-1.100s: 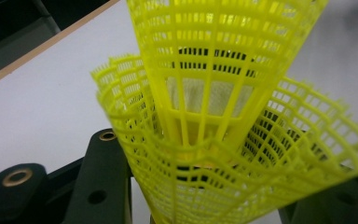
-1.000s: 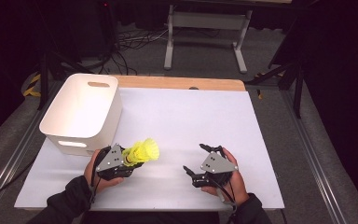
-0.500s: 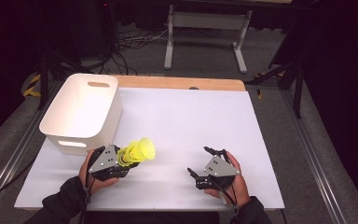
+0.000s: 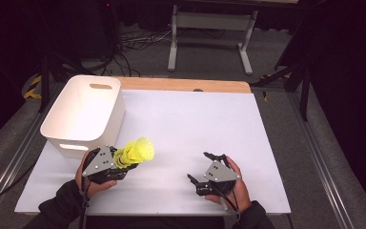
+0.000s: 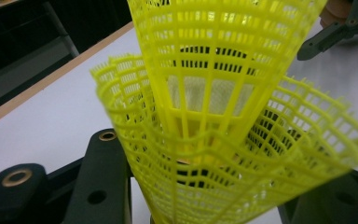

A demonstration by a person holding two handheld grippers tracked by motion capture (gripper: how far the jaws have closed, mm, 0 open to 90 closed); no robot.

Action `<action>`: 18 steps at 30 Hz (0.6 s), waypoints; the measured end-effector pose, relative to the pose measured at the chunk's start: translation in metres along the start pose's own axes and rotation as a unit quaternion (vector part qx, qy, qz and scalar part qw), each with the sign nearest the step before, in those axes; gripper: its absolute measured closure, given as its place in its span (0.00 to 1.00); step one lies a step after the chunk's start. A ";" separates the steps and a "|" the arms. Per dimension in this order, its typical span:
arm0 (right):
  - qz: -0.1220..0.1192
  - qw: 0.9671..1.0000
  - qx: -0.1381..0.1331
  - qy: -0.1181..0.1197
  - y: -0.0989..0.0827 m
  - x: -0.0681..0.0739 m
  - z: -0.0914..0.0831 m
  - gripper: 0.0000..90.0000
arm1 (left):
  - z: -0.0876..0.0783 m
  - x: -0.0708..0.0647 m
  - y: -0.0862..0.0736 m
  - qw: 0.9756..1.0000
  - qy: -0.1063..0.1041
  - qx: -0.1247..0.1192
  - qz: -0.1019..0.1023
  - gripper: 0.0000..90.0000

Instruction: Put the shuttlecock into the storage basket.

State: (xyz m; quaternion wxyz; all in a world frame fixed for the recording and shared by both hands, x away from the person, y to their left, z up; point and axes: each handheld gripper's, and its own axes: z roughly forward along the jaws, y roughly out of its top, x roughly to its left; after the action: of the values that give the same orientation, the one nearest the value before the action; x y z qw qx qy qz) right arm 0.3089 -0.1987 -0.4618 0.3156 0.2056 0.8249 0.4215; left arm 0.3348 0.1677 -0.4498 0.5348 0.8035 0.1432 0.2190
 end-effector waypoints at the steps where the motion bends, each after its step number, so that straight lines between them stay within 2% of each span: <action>1: 0.000 1.000 0.000 0.000 0.000 0.000 0.000 0.16 | -0.001 0.001 0.001 1.000 0.001 0.000 0.002 0.60; 9: 0.001 1.000 0.001 0.000 0.000 -0.001 0.001 0.16 | -0.010 0.005 0.005 1.000 0.011 -0.017 -0.001 0.60; 11: 0.001 1.000 0.000 0.000 0.000 -0.001 0.001 0.16 | -0.011 0.006 0.005 1.000 0.011 -0.018 -0.007 0.60; 12: 0.001 1.000 0.001 0.000 0.000 -0.001 0.001 0.16 | -0.012 0.007 0.005 1.000 0.014 -0.017 0.000 0.60; 18: 0.002 1.000 0.001 -0.003 -0.001 -0.002 0.000 0.16 | -0.015 0.009 0.005 1.000 0.018 -0.019 -0.007 0.61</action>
State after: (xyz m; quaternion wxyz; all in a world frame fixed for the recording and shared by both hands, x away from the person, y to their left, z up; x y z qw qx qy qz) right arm 0.3109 -0.2006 -0.4620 0.3174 0.2092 0.8239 0.4203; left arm 0.3355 0.1819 -0.4389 0.5484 0.7883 0.1541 0.2325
